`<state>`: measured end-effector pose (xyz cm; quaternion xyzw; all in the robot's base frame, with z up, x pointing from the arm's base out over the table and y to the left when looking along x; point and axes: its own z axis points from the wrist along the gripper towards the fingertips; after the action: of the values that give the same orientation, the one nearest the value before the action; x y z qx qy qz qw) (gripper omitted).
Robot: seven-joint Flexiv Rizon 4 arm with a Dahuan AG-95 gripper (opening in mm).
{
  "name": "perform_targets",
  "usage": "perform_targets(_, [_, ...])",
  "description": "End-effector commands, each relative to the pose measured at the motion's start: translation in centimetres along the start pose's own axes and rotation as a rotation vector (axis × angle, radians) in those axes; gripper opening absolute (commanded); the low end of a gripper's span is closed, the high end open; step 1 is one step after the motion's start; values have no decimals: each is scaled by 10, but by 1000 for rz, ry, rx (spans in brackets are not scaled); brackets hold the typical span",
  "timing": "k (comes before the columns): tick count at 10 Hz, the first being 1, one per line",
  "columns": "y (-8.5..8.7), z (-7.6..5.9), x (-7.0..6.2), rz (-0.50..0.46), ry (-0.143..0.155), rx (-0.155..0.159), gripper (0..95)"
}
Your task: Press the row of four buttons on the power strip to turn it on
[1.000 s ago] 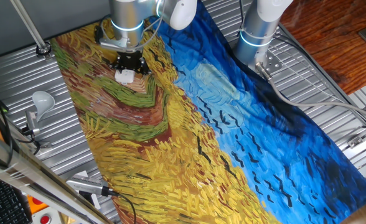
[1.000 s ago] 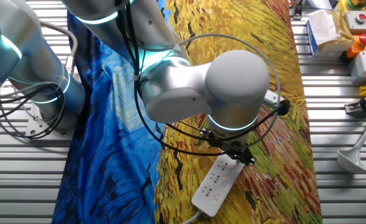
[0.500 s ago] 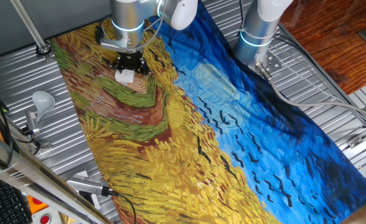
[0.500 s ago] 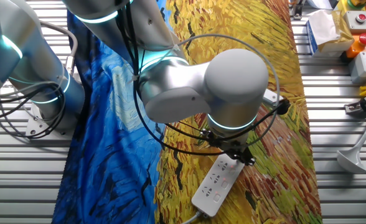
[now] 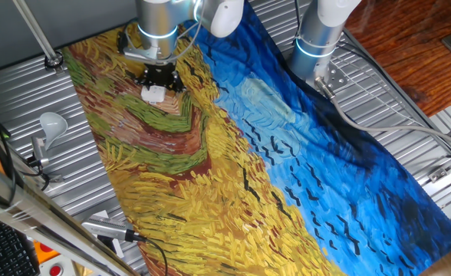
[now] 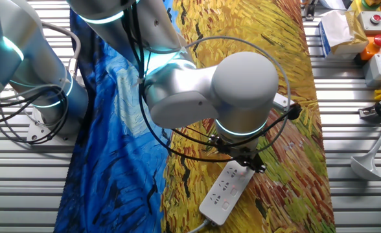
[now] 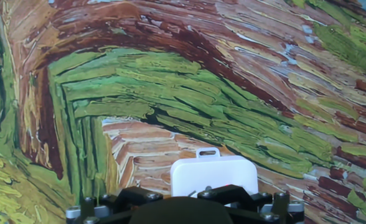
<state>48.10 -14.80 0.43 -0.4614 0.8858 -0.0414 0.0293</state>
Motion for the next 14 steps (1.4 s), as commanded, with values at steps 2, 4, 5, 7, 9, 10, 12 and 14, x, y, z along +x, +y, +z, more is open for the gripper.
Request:
perform_targets(2, [4, -4, -2, 2, 25, 0, 950])
perform_targets(4, [5, -9, -2, 6, 29, 1, 950])
perform_targets(5, [4, -10, -2, 8, 27, 0, 950])
perform_targets(7, [1, -11, -3, 9, 27, -3, 950])
perform_targets(9, [1, -11, -3, 9, 26, -3, 950])
perform_targets(10, [1, -11, -3, 7, 26, -2, 950])
perform_targets(12, [1, -11, -3, 6, 24, -5, 950])
perform_targets(14, [1, -13, -3, 8, 28, -9, 950])
